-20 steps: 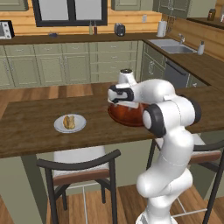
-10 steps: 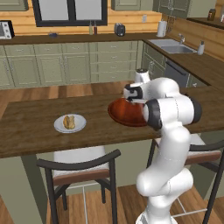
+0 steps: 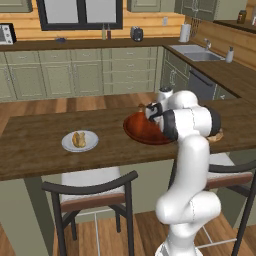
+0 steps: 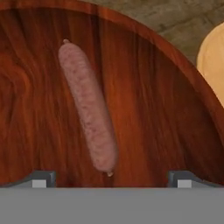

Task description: Place one bun and one sausage from the bowl on each plate.

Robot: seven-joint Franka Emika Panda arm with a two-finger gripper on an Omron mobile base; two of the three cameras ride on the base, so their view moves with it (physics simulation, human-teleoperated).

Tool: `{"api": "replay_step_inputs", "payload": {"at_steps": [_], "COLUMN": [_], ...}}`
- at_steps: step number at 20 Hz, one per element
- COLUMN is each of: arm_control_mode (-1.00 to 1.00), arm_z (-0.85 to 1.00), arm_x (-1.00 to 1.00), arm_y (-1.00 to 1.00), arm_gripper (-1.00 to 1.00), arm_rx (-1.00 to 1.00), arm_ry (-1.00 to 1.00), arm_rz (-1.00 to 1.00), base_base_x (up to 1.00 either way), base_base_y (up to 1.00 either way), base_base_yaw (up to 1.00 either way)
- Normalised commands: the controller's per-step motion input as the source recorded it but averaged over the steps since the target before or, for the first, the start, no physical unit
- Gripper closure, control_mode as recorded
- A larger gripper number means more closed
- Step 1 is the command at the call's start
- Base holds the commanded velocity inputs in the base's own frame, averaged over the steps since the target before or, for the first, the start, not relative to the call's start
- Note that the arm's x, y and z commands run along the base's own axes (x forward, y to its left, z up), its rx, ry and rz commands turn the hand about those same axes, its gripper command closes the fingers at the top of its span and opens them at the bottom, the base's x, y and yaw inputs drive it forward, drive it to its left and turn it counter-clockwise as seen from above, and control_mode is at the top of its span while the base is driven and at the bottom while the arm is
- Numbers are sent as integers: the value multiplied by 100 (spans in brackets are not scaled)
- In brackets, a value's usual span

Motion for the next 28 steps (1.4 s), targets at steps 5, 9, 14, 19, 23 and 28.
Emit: {"api": "replay_step_inputs", "payload": {"at_steps": [5, 9, 14, 19, 23, 28], "arm_control_mode": [-100, -100, -100, -100, -100, -100], "arm_z": [-32, -39, -35, 22, 97, 79], "arm_x": [70, 19, 0, -33, -67, -66], "arm_y": [-1, -8, -7, 11, 60, 96], "arm_gripper": [-100, 100, 100, 100, 100, 100], "arm_rx": [0, -1, 0, 0, 0, 0], "arm_ry": [5, 4, 1, -3, -4, 0], "arm_rz": [1, 0, 0, 0, 0, 1], "base_base_x": [0, 0, 0, 0, 0, 0], "base_base_y": [0, 0, 0, 0, 0, 0], "base_base_yaw": [0, 0, 0, 0, 0, 0]}}
